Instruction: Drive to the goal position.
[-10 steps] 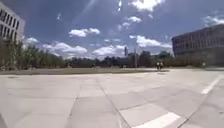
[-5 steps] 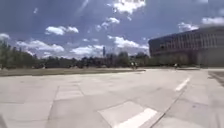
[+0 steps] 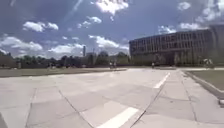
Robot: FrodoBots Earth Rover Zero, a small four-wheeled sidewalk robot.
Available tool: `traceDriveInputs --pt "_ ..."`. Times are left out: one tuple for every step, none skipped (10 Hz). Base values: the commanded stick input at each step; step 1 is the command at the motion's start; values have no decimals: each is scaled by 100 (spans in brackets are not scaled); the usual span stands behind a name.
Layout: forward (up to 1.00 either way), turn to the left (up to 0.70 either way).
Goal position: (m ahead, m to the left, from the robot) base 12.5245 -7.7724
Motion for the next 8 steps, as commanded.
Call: traceDriveInputs --pt "70 0" --pt "70 0" --pt "70 0" --pt "70 2" --pt "70 8" --pt "70 5" --pt "70 0" --pt "70 0"
